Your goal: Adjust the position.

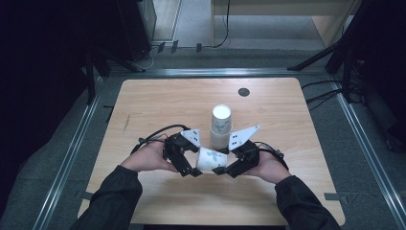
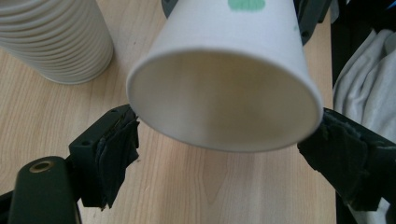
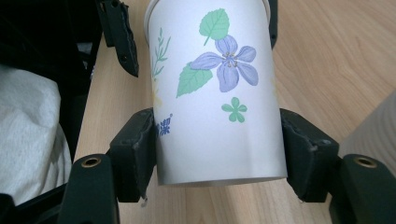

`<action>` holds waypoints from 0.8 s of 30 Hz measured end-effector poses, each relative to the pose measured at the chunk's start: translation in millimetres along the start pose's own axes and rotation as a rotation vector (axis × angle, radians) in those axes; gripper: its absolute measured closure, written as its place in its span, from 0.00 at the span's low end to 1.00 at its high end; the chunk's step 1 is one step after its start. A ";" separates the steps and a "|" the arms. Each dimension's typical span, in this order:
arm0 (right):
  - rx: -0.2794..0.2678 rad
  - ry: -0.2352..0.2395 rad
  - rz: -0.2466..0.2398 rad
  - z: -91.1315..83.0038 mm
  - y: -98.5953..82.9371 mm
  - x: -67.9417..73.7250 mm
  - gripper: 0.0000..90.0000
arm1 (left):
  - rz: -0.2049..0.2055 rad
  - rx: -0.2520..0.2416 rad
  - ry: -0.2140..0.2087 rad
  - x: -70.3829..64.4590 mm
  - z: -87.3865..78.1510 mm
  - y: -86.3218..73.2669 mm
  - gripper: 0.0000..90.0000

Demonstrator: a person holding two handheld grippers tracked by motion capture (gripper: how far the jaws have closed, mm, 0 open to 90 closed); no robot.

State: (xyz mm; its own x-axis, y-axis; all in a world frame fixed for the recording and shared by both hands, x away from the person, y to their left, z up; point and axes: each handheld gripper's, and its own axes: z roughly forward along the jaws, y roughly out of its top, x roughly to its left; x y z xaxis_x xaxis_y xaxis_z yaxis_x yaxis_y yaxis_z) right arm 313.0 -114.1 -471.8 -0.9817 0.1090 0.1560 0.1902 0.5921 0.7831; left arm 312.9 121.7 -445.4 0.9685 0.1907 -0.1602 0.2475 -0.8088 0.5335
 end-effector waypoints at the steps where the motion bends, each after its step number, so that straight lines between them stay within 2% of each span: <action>1: 0.000 0.000 0.000 0.0 0.0 0.0 0.38 | -0.007 -0.015 0.002 0.3 -1.0 -1.1 0.14; 6: -0.019 -0.002 0.004 -7.0 -0.3 -0.8 0.38 | -0.020 -0.077 -0.004 2.0 -7.9 -7.6 0.14; 7: -0.025 -0.001 0.002 -9.0 0.2 -1.6 0.38 | -0.026 -0.109 0.006 1.7 -10.2 -10.4 0.15; 17: -0.049 0.020 0.007 -13.0 5.0 -6.5 0.38 | -0.101 -0.186 -0.010 -0.4 -5.7 -21.6 0.15; 24: -0.048 0.046 0.000 -8.4 8.2 -8.4 0.38 | -0.118 -0.236 -0.012 -1.2 -2.9 -24.5 0.15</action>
State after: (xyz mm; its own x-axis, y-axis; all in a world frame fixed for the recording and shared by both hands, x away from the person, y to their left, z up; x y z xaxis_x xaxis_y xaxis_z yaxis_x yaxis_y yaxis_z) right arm 322.9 -116.9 -461.7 -0.9807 0.0713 0.1823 0.1909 0.5535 0.8107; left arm 305.8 142.9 -455.8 0.9326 0.2682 -0.2415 0.3594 -0.6289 0.6894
